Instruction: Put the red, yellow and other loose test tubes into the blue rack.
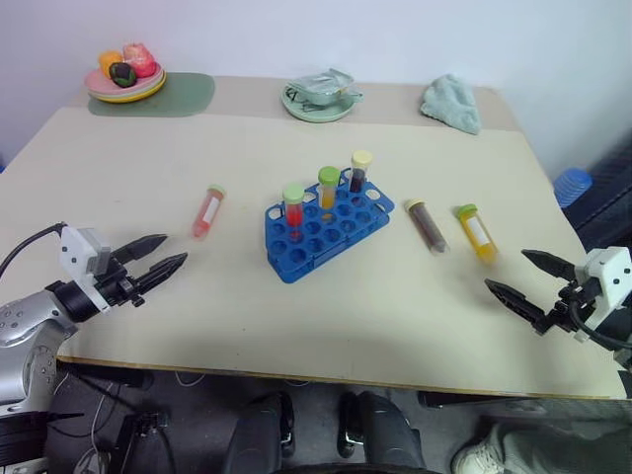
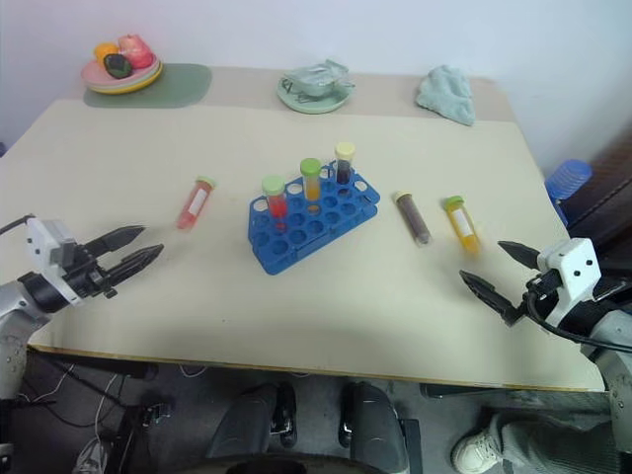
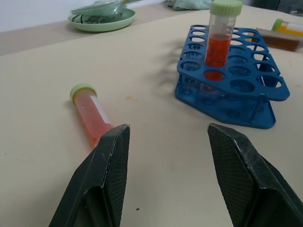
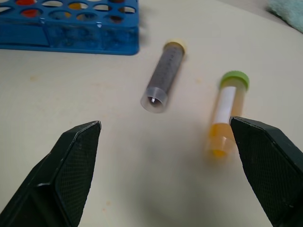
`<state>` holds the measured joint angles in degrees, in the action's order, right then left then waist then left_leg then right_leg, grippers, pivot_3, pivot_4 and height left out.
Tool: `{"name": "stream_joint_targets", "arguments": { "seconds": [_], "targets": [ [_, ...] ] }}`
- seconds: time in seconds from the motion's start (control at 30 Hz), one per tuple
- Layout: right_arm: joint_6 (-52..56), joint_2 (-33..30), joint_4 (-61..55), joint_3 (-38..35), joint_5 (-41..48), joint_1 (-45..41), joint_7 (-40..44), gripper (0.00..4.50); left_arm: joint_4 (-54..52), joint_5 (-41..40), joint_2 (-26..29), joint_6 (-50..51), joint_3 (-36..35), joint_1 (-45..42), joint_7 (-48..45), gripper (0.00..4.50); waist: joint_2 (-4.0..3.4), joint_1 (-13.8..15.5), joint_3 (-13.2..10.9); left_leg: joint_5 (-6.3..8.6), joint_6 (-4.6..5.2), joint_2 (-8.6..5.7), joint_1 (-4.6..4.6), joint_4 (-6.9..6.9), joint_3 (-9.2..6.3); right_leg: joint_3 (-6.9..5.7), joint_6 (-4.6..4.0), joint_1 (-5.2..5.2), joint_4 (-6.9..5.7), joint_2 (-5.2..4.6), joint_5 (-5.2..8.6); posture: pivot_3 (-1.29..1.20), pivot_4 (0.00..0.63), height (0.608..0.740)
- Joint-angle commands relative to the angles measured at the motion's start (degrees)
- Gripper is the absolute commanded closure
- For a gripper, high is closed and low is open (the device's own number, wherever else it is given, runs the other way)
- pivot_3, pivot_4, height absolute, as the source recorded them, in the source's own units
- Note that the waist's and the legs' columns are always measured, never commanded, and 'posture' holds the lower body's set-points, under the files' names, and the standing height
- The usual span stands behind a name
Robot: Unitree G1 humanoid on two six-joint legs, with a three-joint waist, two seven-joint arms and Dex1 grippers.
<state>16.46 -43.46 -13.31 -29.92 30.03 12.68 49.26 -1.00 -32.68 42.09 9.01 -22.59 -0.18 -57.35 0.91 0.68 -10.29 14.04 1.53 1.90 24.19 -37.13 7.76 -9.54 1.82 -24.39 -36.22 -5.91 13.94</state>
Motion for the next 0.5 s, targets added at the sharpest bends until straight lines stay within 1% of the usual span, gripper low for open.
{"name": "stream_joint_targets", "arguments": {
  "seconds": [0.03,0.13,0.3,0.5],
  "targets": [
    [-1.78,0.84,-0.58,-0.72,0.21,0.23,0.63,0.04,-1.42,-0.86,0.22,0.08,-1.58,0.66,-0.39,1.86,0.00,0.06,0.00,0.00,0.01,0.00,0.04,0.00,0.00,0.00,0.01,-0.02,0.00,0.00,-0.01,0.00,0.150,0.740],
    [-3.55,1.50,-0.11,-0.18,-0.30,-0.04,1.26,0.04,-2.32,-1.15,-0.14,0.83,-1.56,1.21,0.27,1.86,0.00,0.09,0.00,-0.05,0.11,-0.01,0.11,-0.01,0.00,-0.02,0.01,-0.06,0.00,0.01,-0.03,0.00,0.150,0.740],
    [-4.05,2.59,-1.28,1.34,-1.20,-1.23,-0.42,0.04,-3.90,-2.84,-0.50,1.88,-1.47,1.24,-0.36,1.86,0.00,0.05,0.00,-0.05,0.11,-0.01,0.11,-0.03,0.00,-0.02,0.05,-0.06,0.00,0.02,-0.04,0.00,0.150,0.740],
    [0.87,1.38,-2.60,3.98,-0.96,-5.90,-3.74,0.04,-7.38,-5.31,-0.76,4.74,0.20,-1.68,-0.29,1.86,-0.02,0.03,-0.01,-0.07,0.14,-0.01,0.10,-0.05,0.00,-0.02,0.04,-0.05,-0.01,0.02,-0.06,0.00,0.150,0.740]
  ]
}}
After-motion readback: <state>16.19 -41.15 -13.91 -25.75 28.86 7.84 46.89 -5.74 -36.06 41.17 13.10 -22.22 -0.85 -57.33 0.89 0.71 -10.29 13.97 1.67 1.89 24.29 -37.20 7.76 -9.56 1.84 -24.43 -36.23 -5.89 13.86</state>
